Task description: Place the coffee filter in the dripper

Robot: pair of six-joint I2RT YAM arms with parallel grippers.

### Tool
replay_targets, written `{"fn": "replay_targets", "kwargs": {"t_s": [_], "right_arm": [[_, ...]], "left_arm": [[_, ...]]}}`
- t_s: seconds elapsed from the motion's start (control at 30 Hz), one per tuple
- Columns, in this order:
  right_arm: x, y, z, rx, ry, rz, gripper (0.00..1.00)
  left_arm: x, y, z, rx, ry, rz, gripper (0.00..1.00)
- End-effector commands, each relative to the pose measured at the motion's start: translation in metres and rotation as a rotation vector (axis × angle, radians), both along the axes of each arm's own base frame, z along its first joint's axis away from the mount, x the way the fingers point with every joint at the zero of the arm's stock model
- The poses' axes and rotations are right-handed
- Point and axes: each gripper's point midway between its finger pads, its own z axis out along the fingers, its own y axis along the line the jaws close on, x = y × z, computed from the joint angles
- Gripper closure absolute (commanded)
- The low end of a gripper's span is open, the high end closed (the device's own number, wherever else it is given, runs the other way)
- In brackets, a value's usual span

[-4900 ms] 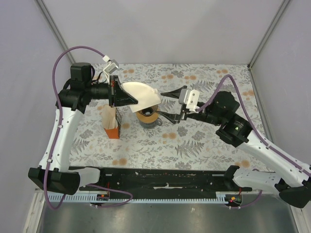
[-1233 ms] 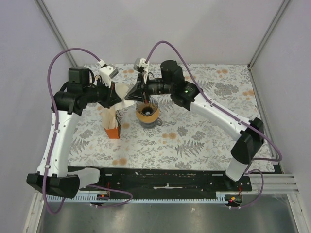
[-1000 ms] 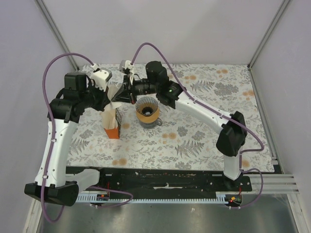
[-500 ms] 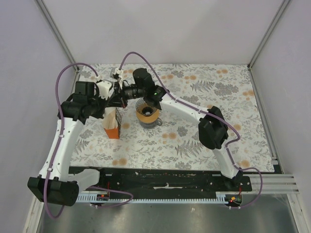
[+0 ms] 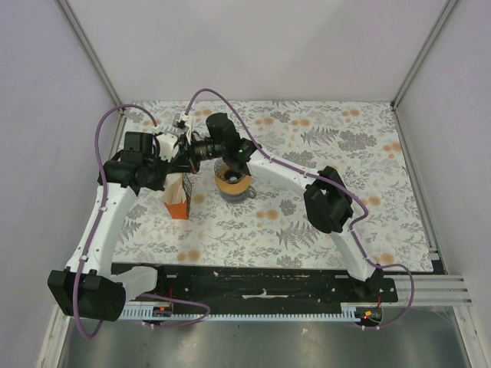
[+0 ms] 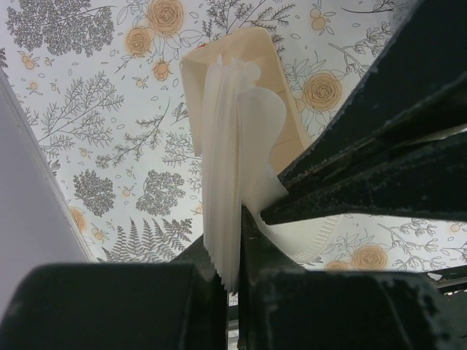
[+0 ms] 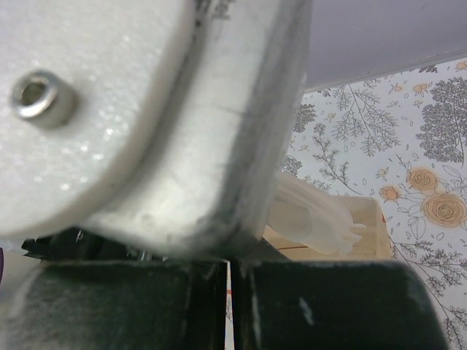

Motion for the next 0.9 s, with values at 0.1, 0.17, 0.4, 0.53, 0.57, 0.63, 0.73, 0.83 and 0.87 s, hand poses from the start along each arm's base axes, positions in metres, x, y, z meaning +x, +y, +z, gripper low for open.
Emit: {"fn": "replay_targets", "kwargs": {"t_s": [0.1,0.17,0.4,0.53,0.57,0.63,0.73,0.83,0.87], "right_arm": [[0.006,0.006,0.023,0.057,-0.064,-0.015,1.00],[0.006,0.004,0.022,0.050,-0.064,-0.019,1.00],[0.007,0.001,0.019,0.037,-0.080,-0.030,1.00],[0.007,0.000,0.021,0.035,-0.089,-0.032,1.00],[0.008,-0.001,0.021,0.033,-0.092,-0.037,1.00],[0.009,-0.003,0.023,0.033,-0.098,-0.043,1.00],[0.010,-0.007,0.026,0.032,-0.110,-0.052,1.00],[0.010,-0.009,0.028,0.030,-0.118,-0.057,1.00],[0.010,-0.010,0.030,0.033,-0.124,-0.057,1.00]], "left_arm": [[-0.002,-0.009,-0.018,-0.016,0.060,-0.066,0.96],[-0.003,-0.014,-0.019,-0.040,0.068,-0.088,0.89],[-0.005,-0.018,-0.015,-0.052,0.063,-0.113,0.76],[-0.009,-0.019,-0.014,-0.054,0.067,-0.125,0.71],[-0.010,-0.019,-0.013,-0.055,0.064,-0.128,0.69],[-0.011,-0.018,-0.012,-0.052,0.062,-0.130,0.65],[-0.011,-0.017,-0.010,-0.048,0.057,-0.131,0.59],[-0.010,-0.019,-0.006,-0.053,0.048,-0.136,0.56],[-0.010,-0.020,-0.006,-0.060,0.050,-0.141,0.55]]}}
